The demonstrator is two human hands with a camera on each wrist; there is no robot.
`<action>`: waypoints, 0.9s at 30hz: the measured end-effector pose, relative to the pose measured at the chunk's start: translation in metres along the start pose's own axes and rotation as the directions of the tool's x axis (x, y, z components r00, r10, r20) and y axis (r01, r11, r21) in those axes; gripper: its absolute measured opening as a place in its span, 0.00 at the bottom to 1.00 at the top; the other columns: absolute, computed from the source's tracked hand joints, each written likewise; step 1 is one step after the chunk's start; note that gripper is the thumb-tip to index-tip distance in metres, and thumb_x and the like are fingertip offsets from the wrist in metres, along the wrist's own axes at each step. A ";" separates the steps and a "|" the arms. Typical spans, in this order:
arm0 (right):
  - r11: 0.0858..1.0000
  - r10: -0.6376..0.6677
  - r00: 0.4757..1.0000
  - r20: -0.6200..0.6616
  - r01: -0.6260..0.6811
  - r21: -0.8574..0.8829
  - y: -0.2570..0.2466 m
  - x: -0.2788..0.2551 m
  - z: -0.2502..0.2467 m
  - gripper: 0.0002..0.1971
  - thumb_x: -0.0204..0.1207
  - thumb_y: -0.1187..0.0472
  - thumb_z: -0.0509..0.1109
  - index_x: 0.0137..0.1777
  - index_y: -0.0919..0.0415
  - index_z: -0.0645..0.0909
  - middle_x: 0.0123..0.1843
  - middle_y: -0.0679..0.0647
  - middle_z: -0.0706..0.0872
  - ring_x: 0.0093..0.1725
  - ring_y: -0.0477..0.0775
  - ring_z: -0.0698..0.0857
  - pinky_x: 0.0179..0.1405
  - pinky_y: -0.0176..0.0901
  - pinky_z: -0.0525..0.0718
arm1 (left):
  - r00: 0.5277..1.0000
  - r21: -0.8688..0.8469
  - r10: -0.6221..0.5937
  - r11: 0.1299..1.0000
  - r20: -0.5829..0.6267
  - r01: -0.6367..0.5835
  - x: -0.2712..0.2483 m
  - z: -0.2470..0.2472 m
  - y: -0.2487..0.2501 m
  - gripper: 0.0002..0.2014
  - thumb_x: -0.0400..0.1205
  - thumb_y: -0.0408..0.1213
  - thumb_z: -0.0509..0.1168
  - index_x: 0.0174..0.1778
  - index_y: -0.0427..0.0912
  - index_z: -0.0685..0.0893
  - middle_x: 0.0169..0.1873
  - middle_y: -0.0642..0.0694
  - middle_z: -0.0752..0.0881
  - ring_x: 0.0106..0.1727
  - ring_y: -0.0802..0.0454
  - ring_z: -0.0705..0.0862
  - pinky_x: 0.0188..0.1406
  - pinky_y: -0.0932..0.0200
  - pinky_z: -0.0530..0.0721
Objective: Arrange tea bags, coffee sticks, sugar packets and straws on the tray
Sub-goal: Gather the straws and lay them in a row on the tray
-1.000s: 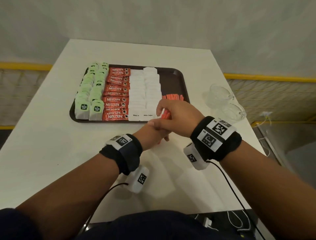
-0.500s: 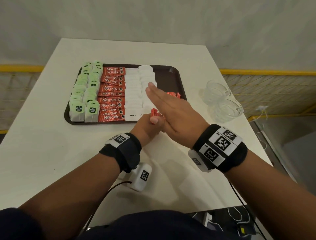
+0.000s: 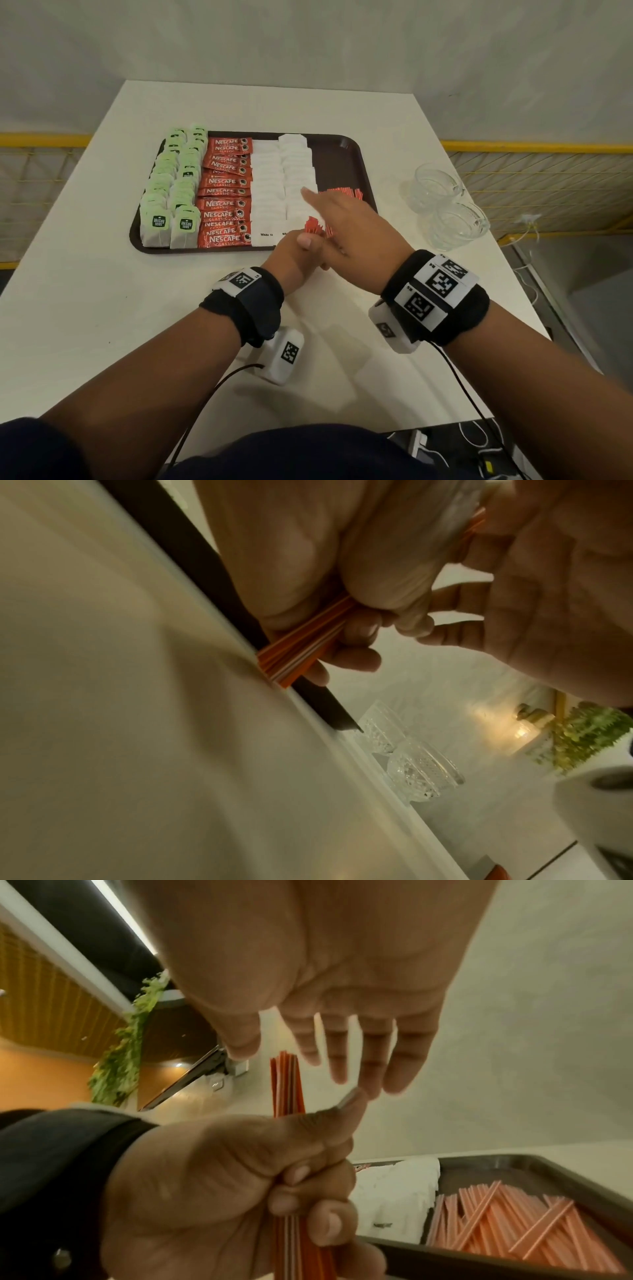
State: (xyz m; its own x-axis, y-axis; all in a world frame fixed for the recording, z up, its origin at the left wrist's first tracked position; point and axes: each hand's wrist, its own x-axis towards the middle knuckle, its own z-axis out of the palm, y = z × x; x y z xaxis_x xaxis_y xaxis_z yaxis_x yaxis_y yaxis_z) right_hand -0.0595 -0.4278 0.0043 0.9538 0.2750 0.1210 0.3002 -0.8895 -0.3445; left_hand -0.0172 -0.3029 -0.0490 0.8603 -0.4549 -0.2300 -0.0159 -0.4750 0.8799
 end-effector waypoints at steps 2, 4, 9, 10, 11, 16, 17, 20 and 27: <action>0.990 0.136 0.989 -0.059 -0.133 0.054 -0.001 0.004 -0.005 0.29 0.78 0.34 0.60 0.71 0.52 0.73 0.57 0.48 0.81 0.52 0.48 0.80 0.49 0.39 0.75 | 1.000 0.100 -0.003 0.995 0.015 0.001 0.002 0.002 0.009 0.17 0.88 0.30 0.59 0.33 0.48 0.74 0.28 0.53 0.76 0.27 0.62 0.78 0.37 0.65 0.79; 0.985 0.163 0.984 -0.074 -0.166 -0.038 -0.004 0.009 -0.009 0.20 0.77 0.34 0.61 0.52 0.50 0.76 0.38 0.42 0.79 0.37 0.45 0.77 0.36 0.38 0.71 | 1.000 0.131 0.026 0.991 0.009 -0.027 0.004 0.003 0.019 0.12 0.87 0.30 0.61 0.37 0.42 0.76 0.33 0.51 0.79 0.31 0.58 0.79 0.35 0.64 0.79; 0.987 0.107 0.987 -0.121 -0.120 -0.103 -0.002 0.027 -0.024 0.13 0.84 0.49 0.59 0.40 0.54 0.70 0.27 0.44 0.70 0.32 0.51 0.75 0.35 0.43 0.71 | 0.999 0.125 0.033 0.991 0.017 -0.035 0.009 -0.003 0.037 0.16 0.85 0.36 0.65 0.30 0.46 0.76 0.22 0.50 0.80 0.21 0.61 0.79 0.28 0.63 0.76; 0.992 0.111 0.987 -0.115 -0.117 -0.049 0.001 0.030 -0.027 0.14 0.83 0.50 0.60 0.39 0.56 0.71 0.27 0.45 0.70 0.32 0.51 0.74 0.34 0.44 0.72 | 0.997 0.061 0.055 0.996 0.046 -0.058 0.008 -0.005 0.039 0.14 0.84 0.39 0.67 0.31 0.46 0.79 0.21 0.49 0.81 0.19 0.62 0.78 0.26 0.63 0.77; 0.994 0.112 0.988 -0.107 -0.113 0.005 0.004 0.034 -0.032 0.14 0.83 0.52 0.61 0.37 0.57 0.71 0.27 0.46 0.71 0.31 0.50 0.74 0.34 0.46 0.73 | 0.994 0.008 0.082 0.996 0.075 -0.083 0.004 -0.008 0.036 0.12 0.82 0.43 0.70 0.33 0.45 0.81 0.22 0.47 0.84 0.20 0.60 0.79 0.26 0.62 0.80; 0.979 0.150 0.980 -0.127 -0.130 0.157 0.029 0.052 -0.047 0.16 0.81 0.54 0.65 0.32 0.57 0.71 0.27 0.49 0.74 0.28 0.48 0.73 0.30 0.43 0.70 | 0.972 -0.084 0.112 0.992 0.204 -0.097 0.006 -0.009 0.018 0.15 0.85 0.53 0.63 0.45 0.45 0.80 0.24 0.50 0.80 0.26 0.54 0.80 0.45 0.50 0.89; 0.974 0.166 0.978 -0.125 -0.143 0.173 0.033 0.056 -0.047 0.16 0.81 0.53 0.66 0.32 0.55 0.72 0.28 0.48 0.75 0.28 0.46 0.74 0.30 0.41 0.70 | 0.973 -0.115 0.108 0.990 0.202 -0.086 0.008 -0.009 0.015 0.15 0.86 0.52 0.61 0.44 0.44 0.78 0.24 0.52 0.76 0.24 0.56 0.77 0.41 0.51 0.89; 0.901 0.260 0.958 -0.120 -0.197 0.386 0.039 0.065 -0.044 0.15 0.78 0.45 0.69 0.40 0.56 0.77 0.31 0.44 0.78 0.29 0.41 0.76 0.33 0.38 0.73 | 0.984 -0.221 0.084 0.974 0.159 -0.048 0.014 -0.011 0.019 0.15 0.88 0.50 0.59 0.41 0.43 0.74 0.24 0.52 0.71 0.25 0.55 0.70 0.33 0.55 0.81; 0.778 0.284 0.951 0.125 -0.305 0.549 0.049 0.090 -0.031 0.16 0.79 0.48 0.70 0.35 0.59 0.84 0.28 0.48 0.86 0.24 0.40 0.81 0.29 0.33 0.77 | 0.992 -0.256 0.049 0.966 0.112 -0.019 0.046 -0.024 0.039 0.16 0.88 0.40 0.59 0.34 0.44 0.71 0.21 0.51 0.69 0.21 0.56 0.68 0.28 0.60 0.75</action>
State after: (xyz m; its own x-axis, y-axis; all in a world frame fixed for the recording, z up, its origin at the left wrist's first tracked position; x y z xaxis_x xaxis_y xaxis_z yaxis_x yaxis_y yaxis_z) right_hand 0.0401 -0.4579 0.0274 0.9935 0.0547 -0.0994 -0.0499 -0.5753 -0.8164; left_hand 0.0340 -0.3240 -0.0157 0.7957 -0.5597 -0.2316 0.0989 -0.2571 0.9613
